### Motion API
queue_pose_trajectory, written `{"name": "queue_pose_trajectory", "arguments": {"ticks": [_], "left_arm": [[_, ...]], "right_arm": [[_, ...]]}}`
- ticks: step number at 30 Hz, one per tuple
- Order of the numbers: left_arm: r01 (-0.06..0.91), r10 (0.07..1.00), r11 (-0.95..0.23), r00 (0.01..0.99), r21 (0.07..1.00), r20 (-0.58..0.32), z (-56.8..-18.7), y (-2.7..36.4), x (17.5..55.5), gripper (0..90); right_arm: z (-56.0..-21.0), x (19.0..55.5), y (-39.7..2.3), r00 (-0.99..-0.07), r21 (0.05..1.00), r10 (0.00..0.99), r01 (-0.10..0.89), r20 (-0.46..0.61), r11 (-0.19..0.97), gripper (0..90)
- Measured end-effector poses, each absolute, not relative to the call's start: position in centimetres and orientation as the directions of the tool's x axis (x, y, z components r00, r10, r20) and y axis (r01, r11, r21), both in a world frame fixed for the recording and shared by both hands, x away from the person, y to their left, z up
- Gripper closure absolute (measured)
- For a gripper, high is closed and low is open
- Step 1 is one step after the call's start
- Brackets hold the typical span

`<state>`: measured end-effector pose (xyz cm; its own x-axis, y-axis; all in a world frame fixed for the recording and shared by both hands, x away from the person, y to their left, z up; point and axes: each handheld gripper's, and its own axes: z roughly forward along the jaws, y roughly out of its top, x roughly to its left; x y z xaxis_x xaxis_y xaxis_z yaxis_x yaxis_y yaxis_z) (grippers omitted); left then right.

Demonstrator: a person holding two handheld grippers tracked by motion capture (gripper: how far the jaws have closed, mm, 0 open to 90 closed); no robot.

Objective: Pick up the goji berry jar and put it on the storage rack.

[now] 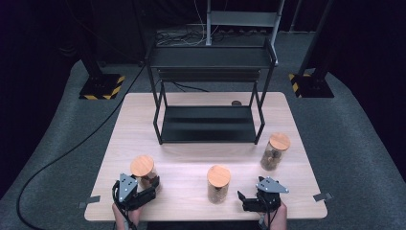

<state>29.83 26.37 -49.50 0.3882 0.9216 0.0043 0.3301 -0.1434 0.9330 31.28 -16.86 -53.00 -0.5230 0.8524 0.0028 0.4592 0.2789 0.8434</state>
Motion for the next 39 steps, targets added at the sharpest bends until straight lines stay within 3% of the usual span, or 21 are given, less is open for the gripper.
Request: {"name": "queue_pose_trajectory", "arguments": {"ticks": [39], "left_arm": [[0.306, 0.894, -0.172, 0.449, 0.936, 0.017, -48.5, 24.2, 31.6, 24.5]], "right_arm": [[-53.0, 31.3, -16.8, -0.518, 0.842, 0.856, 0.460, -0.003, 0.281, 0.3]]}}
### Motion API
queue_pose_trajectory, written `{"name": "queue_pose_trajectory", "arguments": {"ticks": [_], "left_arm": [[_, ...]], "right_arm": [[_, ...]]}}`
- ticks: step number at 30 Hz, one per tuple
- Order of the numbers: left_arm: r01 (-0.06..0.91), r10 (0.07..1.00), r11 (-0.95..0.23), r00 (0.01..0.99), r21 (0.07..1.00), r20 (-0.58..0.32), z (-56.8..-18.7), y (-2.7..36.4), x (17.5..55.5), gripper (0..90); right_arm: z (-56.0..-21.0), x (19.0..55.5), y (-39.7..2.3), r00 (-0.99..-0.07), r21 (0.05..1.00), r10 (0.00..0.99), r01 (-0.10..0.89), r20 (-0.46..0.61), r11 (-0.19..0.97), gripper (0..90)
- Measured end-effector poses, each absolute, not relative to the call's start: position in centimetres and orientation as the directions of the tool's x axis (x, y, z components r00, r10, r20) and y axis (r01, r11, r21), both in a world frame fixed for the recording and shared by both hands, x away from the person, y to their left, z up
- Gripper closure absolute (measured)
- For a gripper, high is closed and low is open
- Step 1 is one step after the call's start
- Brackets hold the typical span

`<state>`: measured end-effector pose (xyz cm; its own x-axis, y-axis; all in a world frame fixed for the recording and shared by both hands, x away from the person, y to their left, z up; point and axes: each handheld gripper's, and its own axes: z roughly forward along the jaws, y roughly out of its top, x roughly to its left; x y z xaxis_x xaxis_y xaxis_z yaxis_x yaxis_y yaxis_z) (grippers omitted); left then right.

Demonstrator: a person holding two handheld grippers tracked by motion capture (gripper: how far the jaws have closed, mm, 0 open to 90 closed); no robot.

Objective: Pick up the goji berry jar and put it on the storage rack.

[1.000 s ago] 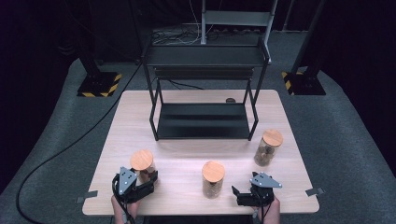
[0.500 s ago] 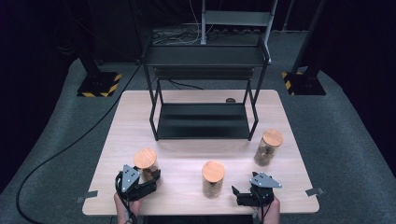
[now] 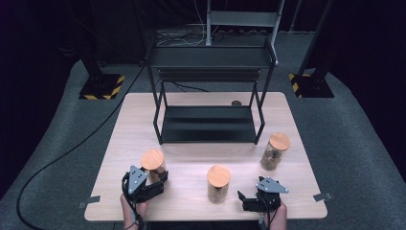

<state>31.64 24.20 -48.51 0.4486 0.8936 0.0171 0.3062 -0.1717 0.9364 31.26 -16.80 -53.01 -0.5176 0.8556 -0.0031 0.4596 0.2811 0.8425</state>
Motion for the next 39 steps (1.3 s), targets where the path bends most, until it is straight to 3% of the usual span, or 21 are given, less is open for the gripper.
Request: {"name": "queue_pose_trajectory", "arguments": {"ticks": [39], "left_arm": [[0.309, 0.871, -0.184, 0.491, 0.933, 0.009, -48.0, 22.9, 33.2, 24.5]], "right_arm": [[-53.0, 31.2, -16.7, -0.514, 0.843, 0.858, 0.455, -0.014, 0.287, 0.3]]}}
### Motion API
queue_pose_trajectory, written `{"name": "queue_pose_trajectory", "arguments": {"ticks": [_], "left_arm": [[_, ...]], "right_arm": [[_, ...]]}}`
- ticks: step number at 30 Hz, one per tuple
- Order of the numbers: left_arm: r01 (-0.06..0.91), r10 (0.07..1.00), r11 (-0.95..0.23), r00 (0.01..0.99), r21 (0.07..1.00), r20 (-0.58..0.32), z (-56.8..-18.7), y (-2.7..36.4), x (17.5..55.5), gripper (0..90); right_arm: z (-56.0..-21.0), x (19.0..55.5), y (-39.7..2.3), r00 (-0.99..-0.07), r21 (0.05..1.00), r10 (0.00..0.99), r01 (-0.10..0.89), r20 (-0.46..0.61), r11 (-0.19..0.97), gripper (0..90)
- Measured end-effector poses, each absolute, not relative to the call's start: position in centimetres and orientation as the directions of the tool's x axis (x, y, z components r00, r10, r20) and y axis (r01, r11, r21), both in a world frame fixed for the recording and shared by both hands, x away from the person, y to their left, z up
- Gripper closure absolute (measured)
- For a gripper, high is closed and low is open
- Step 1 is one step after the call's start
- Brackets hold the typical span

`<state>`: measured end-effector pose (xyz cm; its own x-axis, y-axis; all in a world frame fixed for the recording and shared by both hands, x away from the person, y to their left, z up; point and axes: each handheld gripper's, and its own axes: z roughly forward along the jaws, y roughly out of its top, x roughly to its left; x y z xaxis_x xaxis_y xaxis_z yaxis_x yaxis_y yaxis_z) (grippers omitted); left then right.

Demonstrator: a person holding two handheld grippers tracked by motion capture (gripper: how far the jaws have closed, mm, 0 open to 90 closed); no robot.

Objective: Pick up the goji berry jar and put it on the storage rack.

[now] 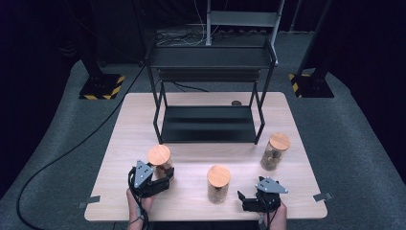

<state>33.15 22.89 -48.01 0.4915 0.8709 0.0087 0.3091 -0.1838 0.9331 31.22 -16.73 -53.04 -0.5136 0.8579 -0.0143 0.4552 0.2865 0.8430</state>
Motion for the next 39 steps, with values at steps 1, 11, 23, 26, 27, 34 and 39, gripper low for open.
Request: {"name": "queue_pose_trajectory", "arguments": {"ticks": [1, 11, 23, 26, 27, 34, 39], "left_arm": [[0.310, 0.870, -0.185, 0.493, 0.932, 0.009, -48.0, 22.8, 33.2, 24.5], [0.293, 0.864, -0.195, 0.503, 0.936, 0.022, -47.5, 22.6, 33.4, 24.5], [0.291, 0.858, -0.197, 0.513, 0.936, 0.021, -47.2, 22.3, 34.2, 24.5], [0.293, 0.857, -0.198, 0.515, 0.935, 0.020, -47.2, 22.2, 34.3, 24.5], [0.295, 0.856, -0.200, 0.516, 0.935, 0.021, -47.3, 22.2, 34.4, 24.5], [0.292, 0.853, -0.203, 0.521, 0.935, 0.023, -47.1, 22.0, 34.8, 24.5], [0.283, 0.851, -0.207, 0.525, 0.937, 0.029, -46.7, 21.9, 35.0, 24.5]], "right_arm": [[-53.0, 31.2, -16.7, -0.512, 0.843, 0.859, 0.455, -0.015, 0.286, 0.3], [-53.0, 31.3, -16.7, -0.520, 0.840, 0.854, 0.458, -0.011, 0.290, 0.3], [-53.0, 31.3, -16.7, -0.518, 0.840, 0.855, 0.459, -0.014, 0.291, 0.3], [-53.0, 31.2, -16.7, -0.519, 0.840, 0.855, 0.458, -0.015, 0.293, 0.3], [-53.0, 31.2, -16.7, -0.519, 0.839, 0.855, 0.458, -0.015, 0.293, 0.3], [-53.0, 31.3, -16.7, -0.518, 0.838, 0.855, 0.460, -0.017, 0.295, 0.3], [-53.0, 31.3, -16.7, -0.522, 0.836, 0.853, 0.460, -0.017, 0.298, 0.3]]}}
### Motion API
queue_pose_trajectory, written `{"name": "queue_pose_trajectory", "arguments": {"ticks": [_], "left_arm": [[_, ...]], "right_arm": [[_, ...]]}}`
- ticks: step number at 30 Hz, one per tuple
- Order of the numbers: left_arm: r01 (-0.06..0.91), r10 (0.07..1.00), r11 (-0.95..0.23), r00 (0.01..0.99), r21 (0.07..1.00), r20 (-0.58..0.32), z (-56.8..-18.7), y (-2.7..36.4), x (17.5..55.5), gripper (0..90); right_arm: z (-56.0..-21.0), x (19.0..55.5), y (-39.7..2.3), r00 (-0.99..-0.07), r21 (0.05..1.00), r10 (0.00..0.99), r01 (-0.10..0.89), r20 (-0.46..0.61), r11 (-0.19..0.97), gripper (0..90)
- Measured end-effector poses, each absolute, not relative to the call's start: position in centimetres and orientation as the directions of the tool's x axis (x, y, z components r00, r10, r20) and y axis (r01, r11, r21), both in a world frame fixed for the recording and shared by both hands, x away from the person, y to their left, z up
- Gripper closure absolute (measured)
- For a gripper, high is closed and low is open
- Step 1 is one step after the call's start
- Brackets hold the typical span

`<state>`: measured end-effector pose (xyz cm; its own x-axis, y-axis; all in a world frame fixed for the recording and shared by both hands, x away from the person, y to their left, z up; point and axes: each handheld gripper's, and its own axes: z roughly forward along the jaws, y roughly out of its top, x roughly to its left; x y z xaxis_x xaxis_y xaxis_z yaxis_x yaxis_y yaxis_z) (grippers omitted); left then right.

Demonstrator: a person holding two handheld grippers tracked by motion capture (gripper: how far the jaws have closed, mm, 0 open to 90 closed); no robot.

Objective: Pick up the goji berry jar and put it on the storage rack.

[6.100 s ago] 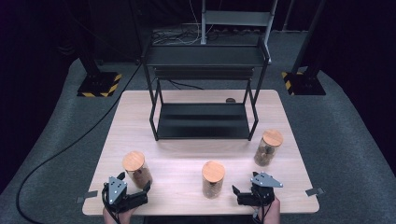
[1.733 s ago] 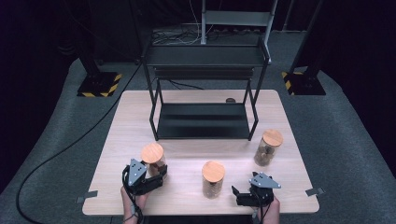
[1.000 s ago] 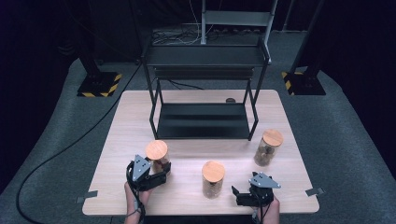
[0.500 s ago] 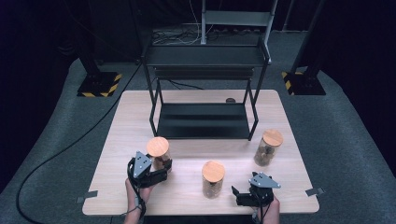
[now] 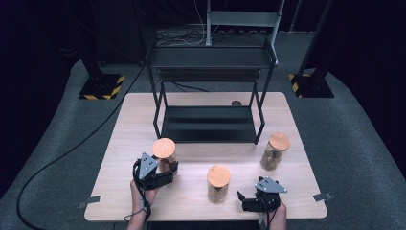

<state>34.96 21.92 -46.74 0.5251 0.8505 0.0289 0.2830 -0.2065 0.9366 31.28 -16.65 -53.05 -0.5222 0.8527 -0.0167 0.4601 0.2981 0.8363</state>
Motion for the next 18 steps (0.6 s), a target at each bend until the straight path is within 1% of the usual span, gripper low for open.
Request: {"name": "queue_pose_trajectory", "arguments": {"ticks": [18], "left_arm": [[0.270, 0.849, -0.228, 0.526, 0.935, 0.056, -46.07, 21.99, 35.90, 24.5]], "right_arm": [[-53.07, 31.33, -16.61, -0.521, 0.833, 0.853, 0.463, -0.019, 0.302, 0.3]]}}
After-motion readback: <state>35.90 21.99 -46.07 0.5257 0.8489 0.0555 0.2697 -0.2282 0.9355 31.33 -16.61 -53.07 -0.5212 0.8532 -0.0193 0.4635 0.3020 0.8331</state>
